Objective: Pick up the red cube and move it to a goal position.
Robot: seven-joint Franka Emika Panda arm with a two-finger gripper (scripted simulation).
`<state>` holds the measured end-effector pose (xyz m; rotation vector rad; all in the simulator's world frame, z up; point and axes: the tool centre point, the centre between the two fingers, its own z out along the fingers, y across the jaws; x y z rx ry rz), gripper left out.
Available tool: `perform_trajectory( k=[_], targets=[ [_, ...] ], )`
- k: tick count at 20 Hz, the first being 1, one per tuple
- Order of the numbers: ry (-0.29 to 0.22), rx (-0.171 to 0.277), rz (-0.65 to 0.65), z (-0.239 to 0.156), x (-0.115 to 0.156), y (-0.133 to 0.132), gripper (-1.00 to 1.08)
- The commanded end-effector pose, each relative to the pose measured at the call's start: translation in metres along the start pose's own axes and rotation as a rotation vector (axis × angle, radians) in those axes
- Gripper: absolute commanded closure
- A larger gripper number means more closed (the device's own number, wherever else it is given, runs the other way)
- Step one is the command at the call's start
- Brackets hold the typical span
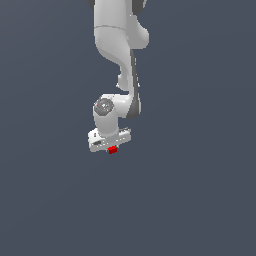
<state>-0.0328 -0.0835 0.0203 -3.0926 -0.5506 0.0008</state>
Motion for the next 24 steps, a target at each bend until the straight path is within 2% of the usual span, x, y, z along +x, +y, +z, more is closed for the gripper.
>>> perform_trajectory(
  k=[1, 10, 24],
  targets=[
    [0.001, 0.0, 0.0, -0.002, 0.001, -0.002, 1.08],
    [0.0, -0.001, 0.0, -0.037, 0.009, -0.031, 1.08],
    [0.0, -0.002, -0.001, -0.152, 0.04, -0.127, 1.08]
  ],
)
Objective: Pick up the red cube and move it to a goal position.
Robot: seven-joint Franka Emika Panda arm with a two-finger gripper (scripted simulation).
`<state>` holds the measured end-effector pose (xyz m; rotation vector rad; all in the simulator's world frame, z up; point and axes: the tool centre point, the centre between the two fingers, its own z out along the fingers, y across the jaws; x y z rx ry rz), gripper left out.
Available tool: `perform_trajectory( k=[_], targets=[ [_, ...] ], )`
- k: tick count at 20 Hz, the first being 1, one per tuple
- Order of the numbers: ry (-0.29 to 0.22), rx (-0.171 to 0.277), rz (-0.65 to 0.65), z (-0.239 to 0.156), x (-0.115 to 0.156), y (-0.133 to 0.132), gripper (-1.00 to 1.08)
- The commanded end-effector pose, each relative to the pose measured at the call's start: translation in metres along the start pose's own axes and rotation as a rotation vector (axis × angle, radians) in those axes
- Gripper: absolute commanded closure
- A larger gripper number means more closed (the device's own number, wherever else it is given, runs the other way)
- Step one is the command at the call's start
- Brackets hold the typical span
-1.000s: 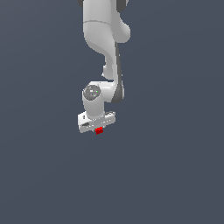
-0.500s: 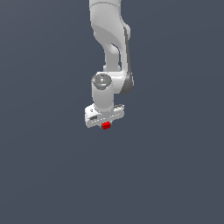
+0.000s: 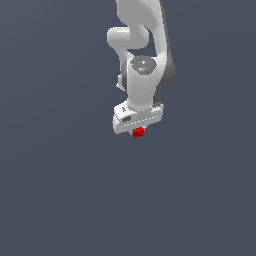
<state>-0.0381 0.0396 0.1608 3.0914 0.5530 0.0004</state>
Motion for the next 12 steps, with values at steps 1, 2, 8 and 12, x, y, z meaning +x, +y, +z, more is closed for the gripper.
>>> perform_trajectory(
  k=[1, 2, 8, 12],
  targets=[
    [-0.001, 0.0, 0.001, -0.018, 0.005, -0.015, 1.08],
    [-0.001, 0.0, 0.001, -0.024, 0.007, -0.02, 1.08],
    [0.0, 0.0, 0.001, -0.048, 0.015, -0.038, 1.08],
    [0.0, 0.001, 0.001, -0.052, 0.017, -0.042, 1.08]
  ],
)
